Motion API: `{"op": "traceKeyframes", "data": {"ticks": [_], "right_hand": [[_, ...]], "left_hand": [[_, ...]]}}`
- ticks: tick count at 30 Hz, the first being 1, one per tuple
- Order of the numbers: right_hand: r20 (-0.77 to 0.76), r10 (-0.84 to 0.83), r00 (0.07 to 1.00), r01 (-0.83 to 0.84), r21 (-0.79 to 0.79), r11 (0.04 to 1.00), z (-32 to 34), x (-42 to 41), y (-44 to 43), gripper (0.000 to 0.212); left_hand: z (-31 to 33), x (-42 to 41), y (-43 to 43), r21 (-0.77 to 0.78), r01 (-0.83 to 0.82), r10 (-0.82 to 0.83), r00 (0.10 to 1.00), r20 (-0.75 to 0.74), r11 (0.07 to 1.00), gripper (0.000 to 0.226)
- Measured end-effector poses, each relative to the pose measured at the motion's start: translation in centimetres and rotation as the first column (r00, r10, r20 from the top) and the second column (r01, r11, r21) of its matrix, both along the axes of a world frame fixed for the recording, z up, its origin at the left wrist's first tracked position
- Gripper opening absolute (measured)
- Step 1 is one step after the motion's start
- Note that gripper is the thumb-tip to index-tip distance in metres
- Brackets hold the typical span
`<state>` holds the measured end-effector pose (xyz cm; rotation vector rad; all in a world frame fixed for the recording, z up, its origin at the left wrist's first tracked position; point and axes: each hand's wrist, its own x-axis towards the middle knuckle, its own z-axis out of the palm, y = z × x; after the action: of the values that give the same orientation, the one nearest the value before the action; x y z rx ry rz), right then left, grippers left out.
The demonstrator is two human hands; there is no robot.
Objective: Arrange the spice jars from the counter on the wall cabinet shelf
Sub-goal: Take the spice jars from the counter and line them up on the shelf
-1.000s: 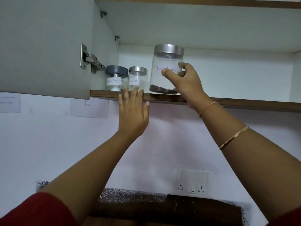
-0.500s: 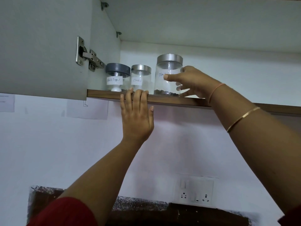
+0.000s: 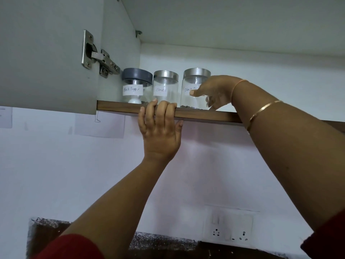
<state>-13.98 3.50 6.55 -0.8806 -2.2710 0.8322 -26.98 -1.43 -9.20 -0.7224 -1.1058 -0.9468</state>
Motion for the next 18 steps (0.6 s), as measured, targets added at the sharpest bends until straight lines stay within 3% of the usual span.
{"op": "traceKeyframes", "data": {"ticks": [12,18], "right_hand": [[0.1,-0.068,0.993,0.069,-0.006,0.998,1.3,-3.0,2.9,0.076],[0.055,-0.044,0.998,0.044,-0.013,0.999,1.3,-3.6,4.1,0.075]], "left_hand": [[0.6,-0.7,1.1,0.087,0.0,0.004,0.999,-0.044,0.996,0.031],[0.6,-0.8,1.2,0.091,0.005,0.001,0.998,-0.062,0.996,0.031]]}}
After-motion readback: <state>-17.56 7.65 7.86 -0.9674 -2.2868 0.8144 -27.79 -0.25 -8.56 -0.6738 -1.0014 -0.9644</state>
